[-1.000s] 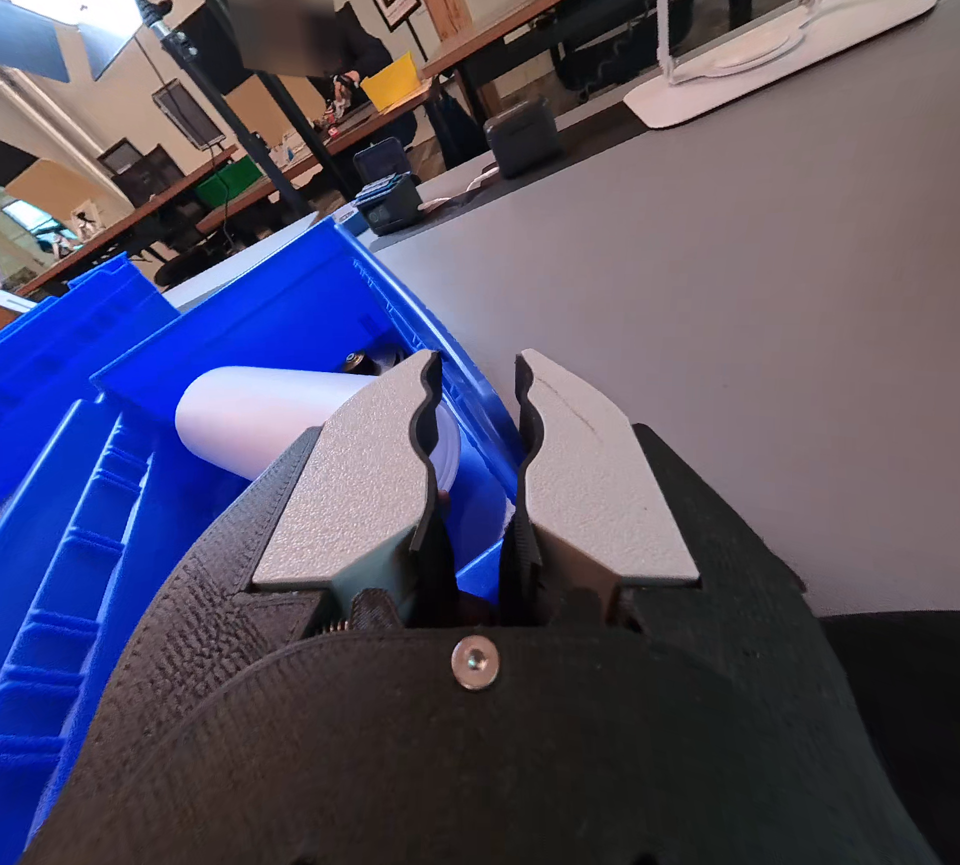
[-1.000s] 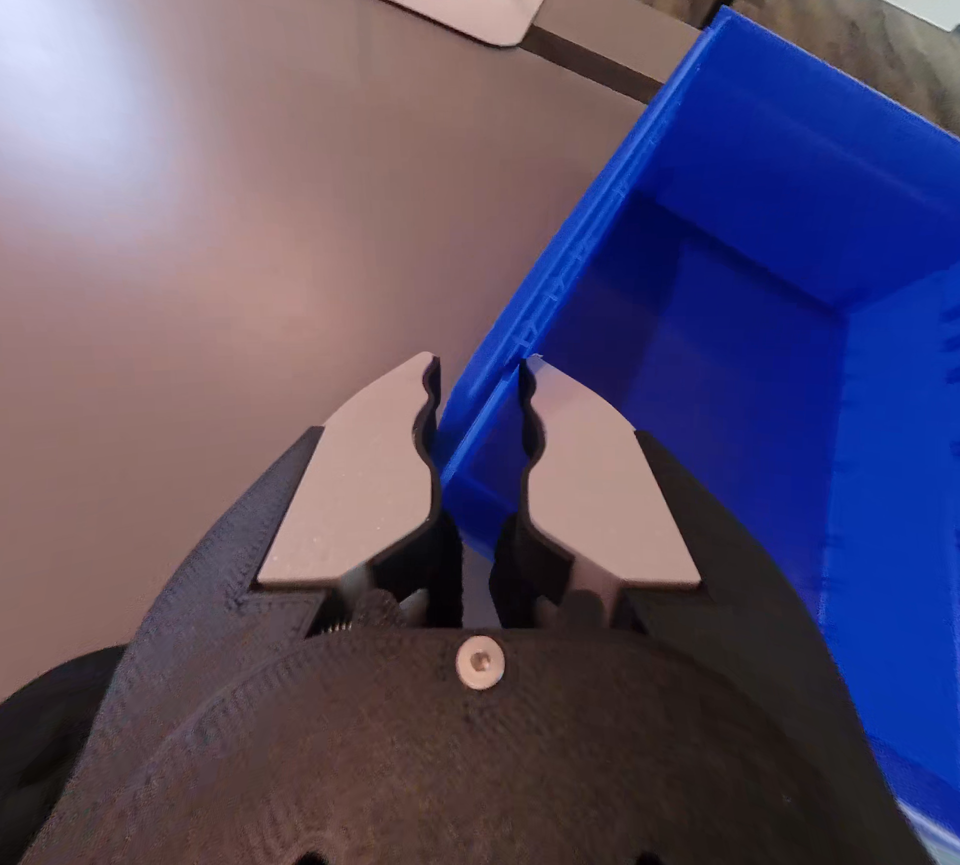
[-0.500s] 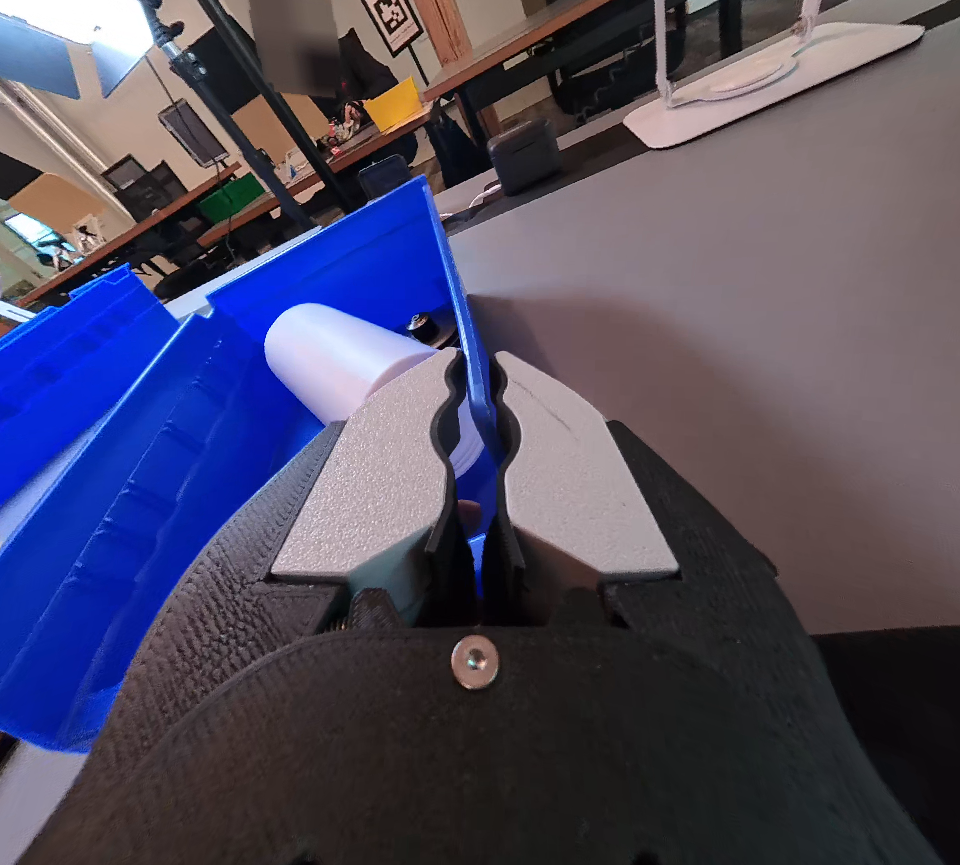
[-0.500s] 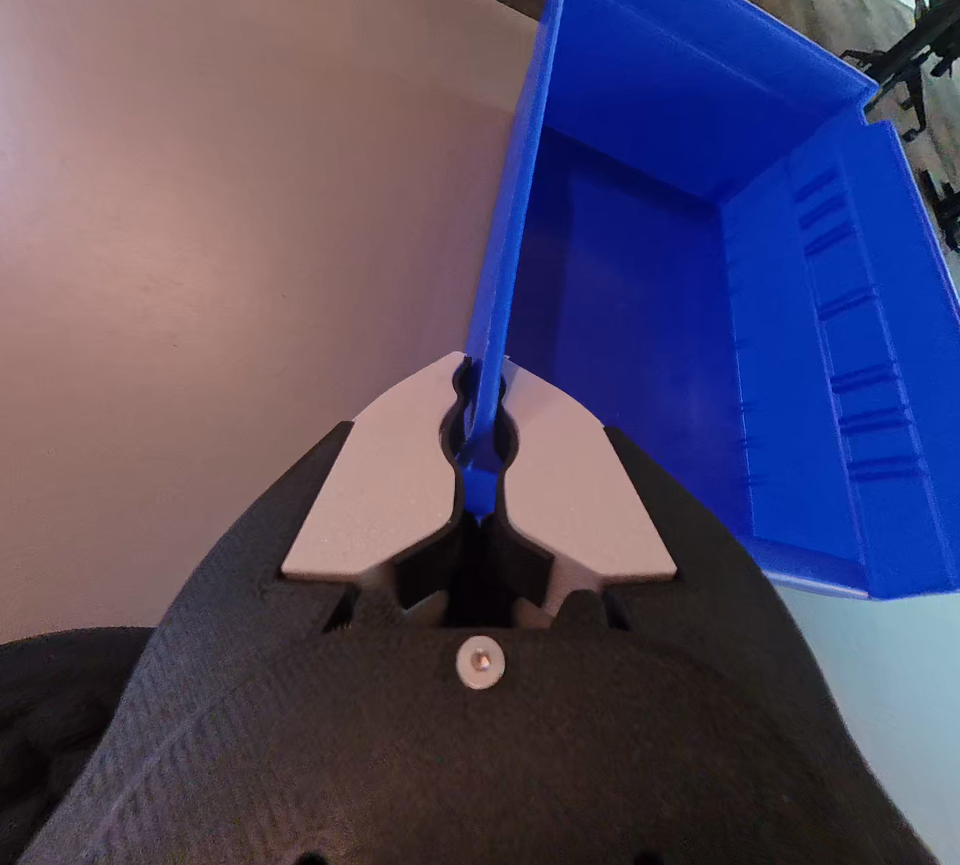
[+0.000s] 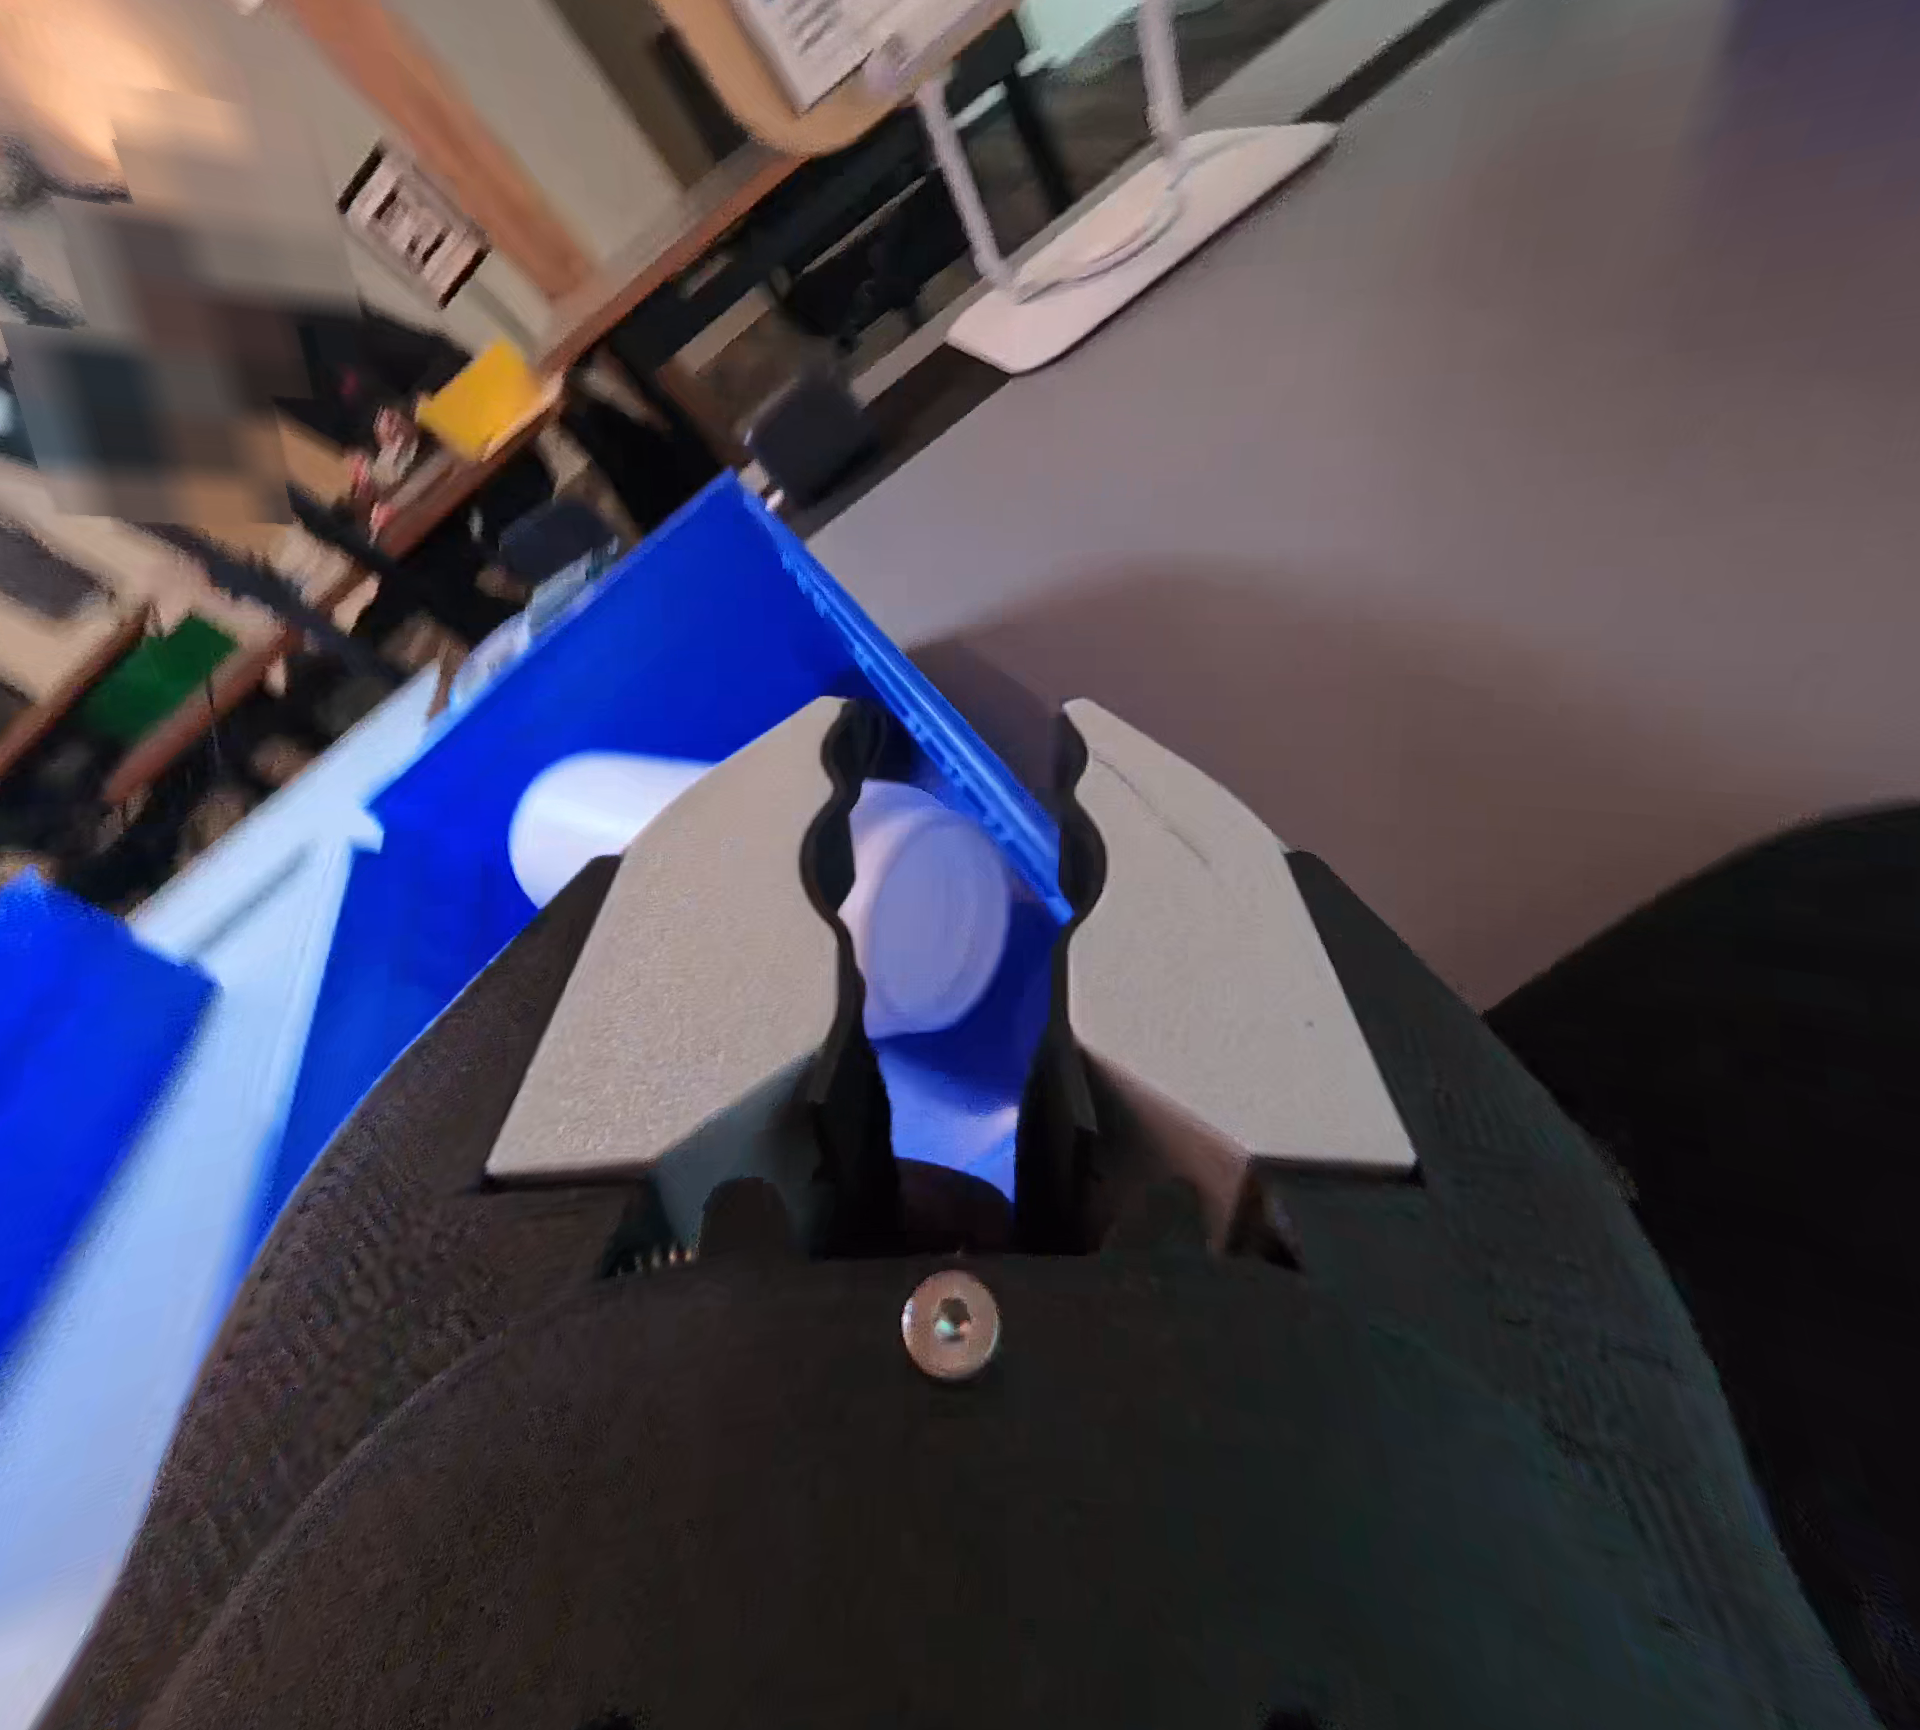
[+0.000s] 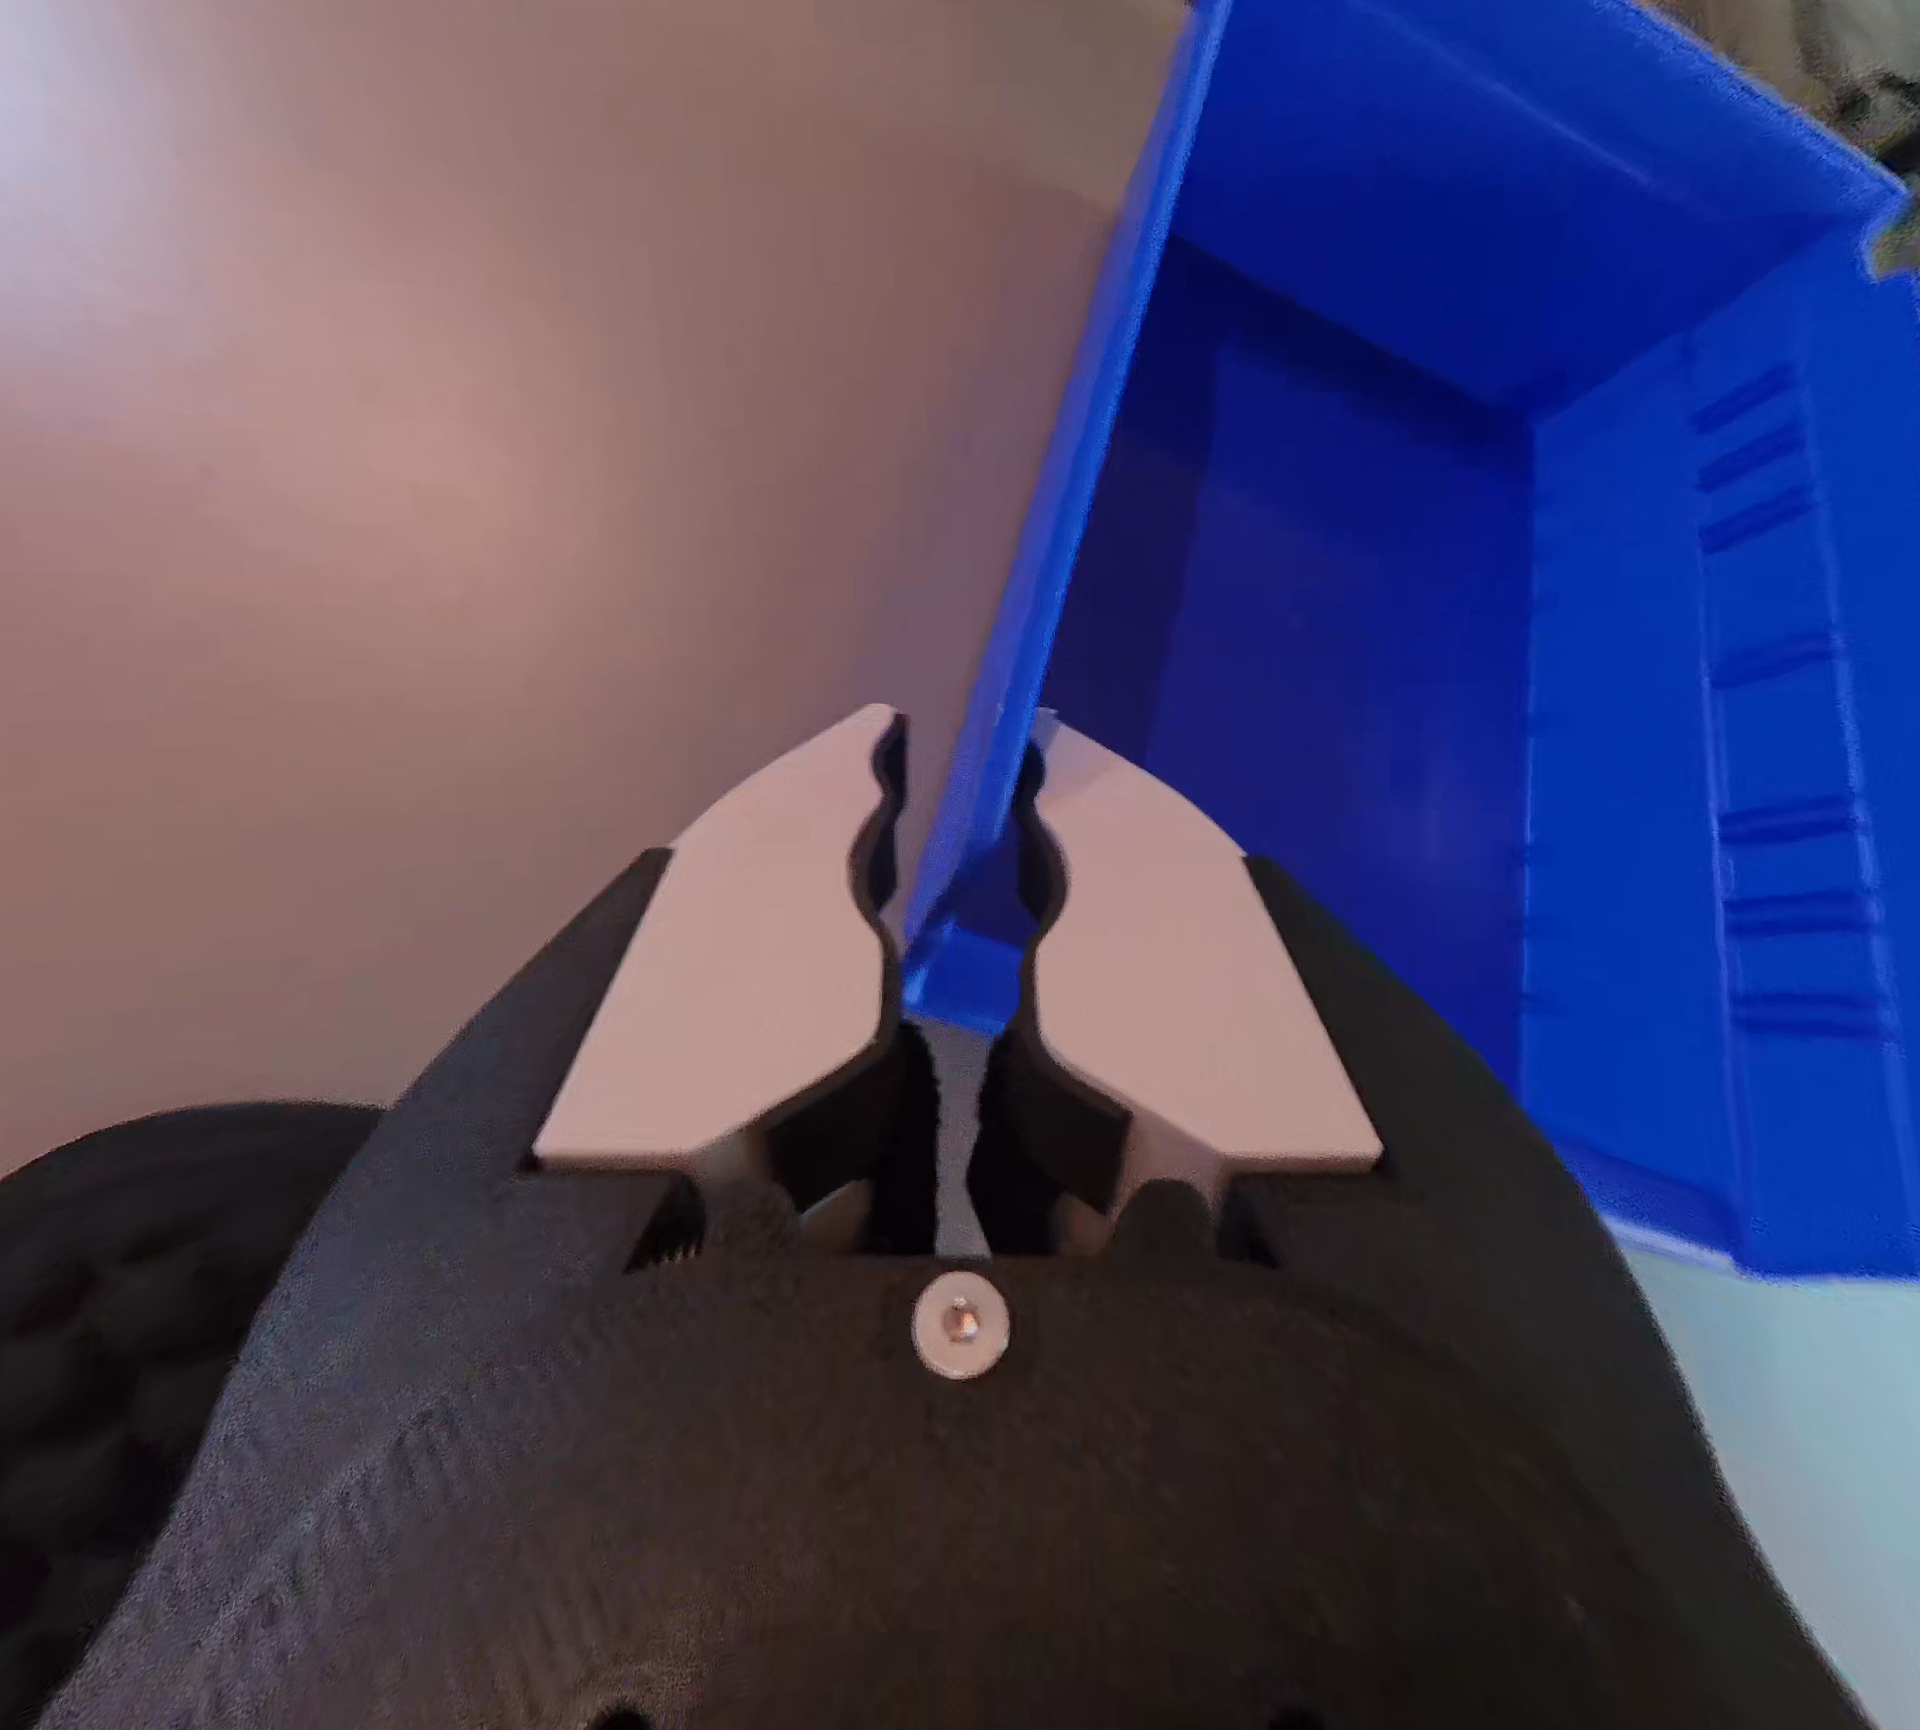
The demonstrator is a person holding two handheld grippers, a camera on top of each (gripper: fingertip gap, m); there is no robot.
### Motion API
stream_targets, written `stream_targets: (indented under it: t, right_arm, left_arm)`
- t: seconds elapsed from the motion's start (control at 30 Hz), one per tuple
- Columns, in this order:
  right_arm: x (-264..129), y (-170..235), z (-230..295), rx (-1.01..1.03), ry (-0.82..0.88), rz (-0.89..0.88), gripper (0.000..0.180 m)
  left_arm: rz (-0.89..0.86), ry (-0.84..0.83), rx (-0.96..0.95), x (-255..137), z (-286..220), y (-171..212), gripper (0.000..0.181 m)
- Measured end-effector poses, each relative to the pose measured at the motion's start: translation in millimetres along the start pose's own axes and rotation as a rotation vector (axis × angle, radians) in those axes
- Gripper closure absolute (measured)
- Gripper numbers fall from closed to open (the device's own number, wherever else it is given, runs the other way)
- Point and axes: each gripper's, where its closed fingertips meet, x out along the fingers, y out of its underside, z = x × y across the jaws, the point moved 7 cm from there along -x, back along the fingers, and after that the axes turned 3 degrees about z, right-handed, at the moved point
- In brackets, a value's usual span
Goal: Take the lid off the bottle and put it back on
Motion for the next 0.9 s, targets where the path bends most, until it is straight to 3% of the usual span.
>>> stream_targets:
  t: [0.17, 0.3, 0.37, 0.43, 0.57, 0.87, 0.9]
  right_arm:
    - [-25, -15, -1, -0.035, -0.161, -0.160, 0.127]
    - [-40, -22, -3, -0.041, -0.188, -0.276, 0.123]
    - [-42, -22, -3, -0.044, -0.194, -0.301, 0.124]
    - [-44, -22, -6, -0.038, -0.191, -0.316, 0.124]
    - [-45, -23, -14, -0.021, -0.137, -0.339, 0.125]
    - [-43, -27, -14, -0.021, -0.038, -0.336, 0.128]
    - [-41, -27, -13, -0.021, -0.041, -0.333, 0.128]
  left_arm:
    - [0.088, 0.379, 0.483, -17, 59, -30, 0.103]
    - [0.195, 0.642, 0.760, 17, 88, -32, 0.086]
    - [0.358, 0.728, 0.967, 41, 95, -16, 0.076]
    - [0.425, 0.803, 1.155, 60, 95, -2, 0.075]
    - [0.367, 0.893, 1.409, 91, 92, 6, 0.079]
    - [0.473, 1.224, 1.585, 112, 73, 57, 0.085]
    - [0.494, 1.237, 1.625, 112, 70, 67, 0.078]
